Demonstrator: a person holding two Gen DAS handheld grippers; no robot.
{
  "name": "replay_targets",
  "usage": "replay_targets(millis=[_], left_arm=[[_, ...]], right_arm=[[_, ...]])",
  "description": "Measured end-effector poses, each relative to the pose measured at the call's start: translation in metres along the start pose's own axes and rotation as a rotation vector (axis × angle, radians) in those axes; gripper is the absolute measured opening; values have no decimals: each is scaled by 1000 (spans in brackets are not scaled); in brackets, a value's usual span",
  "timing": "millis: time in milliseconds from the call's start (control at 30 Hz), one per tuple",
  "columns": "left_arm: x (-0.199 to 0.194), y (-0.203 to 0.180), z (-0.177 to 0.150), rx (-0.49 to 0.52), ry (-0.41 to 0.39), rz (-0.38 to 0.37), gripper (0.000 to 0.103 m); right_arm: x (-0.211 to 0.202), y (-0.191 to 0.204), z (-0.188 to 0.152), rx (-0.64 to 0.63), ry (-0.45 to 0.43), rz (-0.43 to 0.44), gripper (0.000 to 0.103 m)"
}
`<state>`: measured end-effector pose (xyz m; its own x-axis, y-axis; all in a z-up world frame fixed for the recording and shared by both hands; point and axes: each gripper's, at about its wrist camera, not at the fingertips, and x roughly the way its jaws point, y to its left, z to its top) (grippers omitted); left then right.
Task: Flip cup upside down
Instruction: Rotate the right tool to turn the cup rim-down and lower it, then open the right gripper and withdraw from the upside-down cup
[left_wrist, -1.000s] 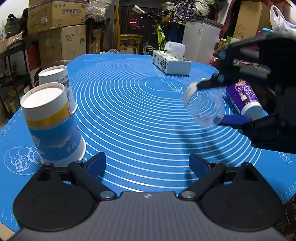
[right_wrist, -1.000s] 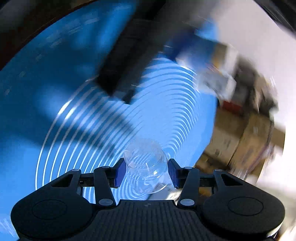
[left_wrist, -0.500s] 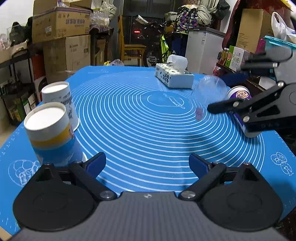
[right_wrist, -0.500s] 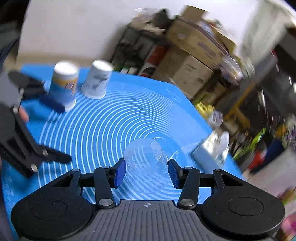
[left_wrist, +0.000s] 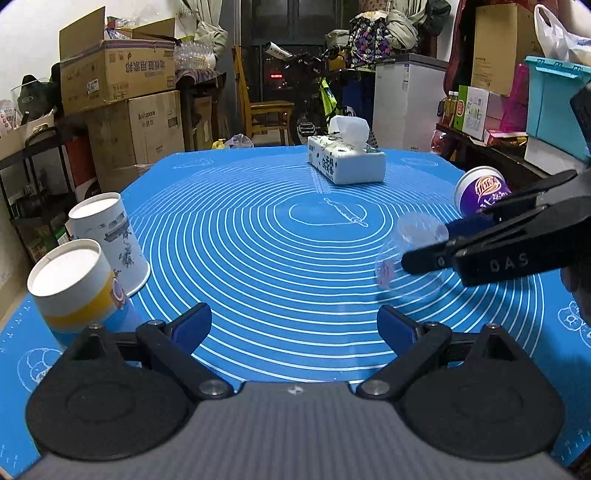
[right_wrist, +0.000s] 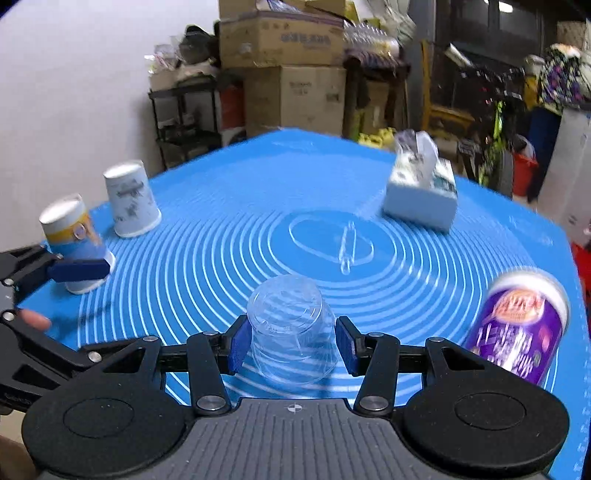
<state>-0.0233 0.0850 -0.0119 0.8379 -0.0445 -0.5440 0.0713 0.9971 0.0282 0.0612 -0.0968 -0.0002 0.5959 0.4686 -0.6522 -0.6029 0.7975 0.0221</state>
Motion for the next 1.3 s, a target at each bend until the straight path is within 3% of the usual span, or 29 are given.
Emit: replay_targets(millis=[200,467,533,600,800,1100,1300], left_arm=[[-1,-5,-1,31,-2,2,96],[-4,-10,1,44,-11,1,96],[-4,-10,1,44,-10,-3,96],[-5,-9,3,43,-7,-8,96],[-11,-10,7,43,0,-21,96],[-25,-16,5,48,30,-50,96],[-35,-24,1,92,17,-66,96]], right_arm=[[3,-3,-3,23,-4,-6,54],[-4,-3,-4,17,-25,-19,68],[-12,-5,-4,31,-46,-29,80],[-24,-4,-5,33,-75,-41,85],[-59,-1,-16,36,-132,-52,93],[-94,14,-37,54,-199,-63,95],[-105,18,-47,74,-199,-59,95]])
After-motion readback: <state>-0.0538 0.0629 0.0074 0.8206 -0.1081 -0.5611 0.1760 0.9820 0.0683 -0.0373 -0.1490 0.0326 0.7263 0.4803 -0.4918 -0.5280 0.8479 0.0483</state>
